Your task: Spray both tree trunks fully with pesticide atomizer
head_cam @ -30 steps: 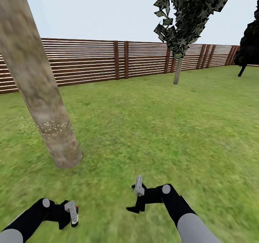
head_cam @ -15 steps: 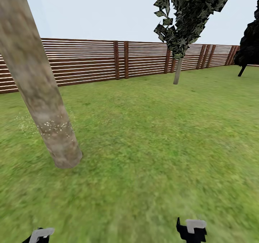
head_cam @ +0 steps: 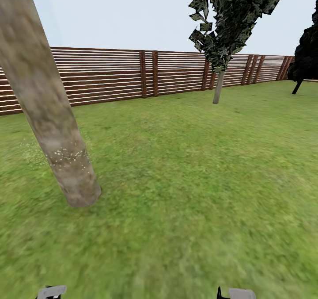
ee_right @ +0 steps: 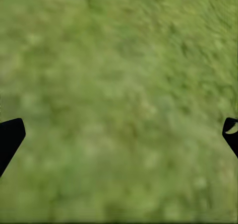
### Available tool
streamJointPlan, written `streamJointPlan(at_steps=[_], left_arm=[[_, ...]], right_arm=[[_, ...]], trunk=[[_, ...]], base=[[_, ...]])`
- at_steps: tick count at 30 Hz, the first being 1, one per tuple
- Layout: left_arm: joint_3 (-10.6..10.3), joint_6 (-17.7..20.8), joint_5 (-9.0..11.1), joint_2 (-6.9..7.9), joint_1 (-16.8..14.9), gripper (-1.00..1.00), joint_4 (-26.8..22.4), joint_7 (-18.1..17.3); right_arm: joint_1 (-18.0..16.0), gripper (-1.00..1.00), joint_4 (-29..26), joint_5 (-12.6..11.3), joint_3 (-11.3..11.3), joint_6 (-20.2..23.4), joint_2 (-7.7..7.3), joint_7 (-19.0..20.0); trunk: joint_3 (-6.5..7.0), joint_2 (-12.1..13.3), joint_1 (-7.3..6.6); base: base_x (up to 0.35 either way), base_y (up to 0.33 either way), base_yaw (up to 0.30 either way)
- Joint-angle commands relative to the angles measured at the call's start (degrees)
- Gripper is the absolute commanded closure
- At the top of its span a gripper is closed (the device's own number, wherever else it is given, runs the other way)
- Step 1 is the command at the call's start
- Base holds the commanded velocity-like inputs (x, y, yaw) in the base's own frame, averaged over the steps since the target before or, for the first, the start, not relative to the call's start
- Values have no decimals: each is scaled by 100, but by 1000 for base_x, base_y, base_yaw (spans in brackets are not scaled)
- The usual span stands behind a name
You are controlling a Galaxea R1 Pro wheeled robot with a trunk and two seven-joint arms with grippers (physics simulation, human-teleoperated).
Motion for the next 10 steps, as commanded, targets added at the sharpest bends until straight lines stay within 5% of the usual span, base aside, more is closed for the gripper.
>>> streamJointPlan(at_steps=[1, 10], left_arm=[[58, -16, -29, -25, -4, 100, 5, -33], [38, -13, -64, -78, -4, 100, 6, -34]], right_arm=[[1, -100, 3, 60, -36, -5, 5, -34], [5, -100, 4, 57, -36, -5, 2, -34]], trunk=[[-5, -2, -1], [-5, -2, -1]], base=[[0, 0, 0], [0, 0, 0]])
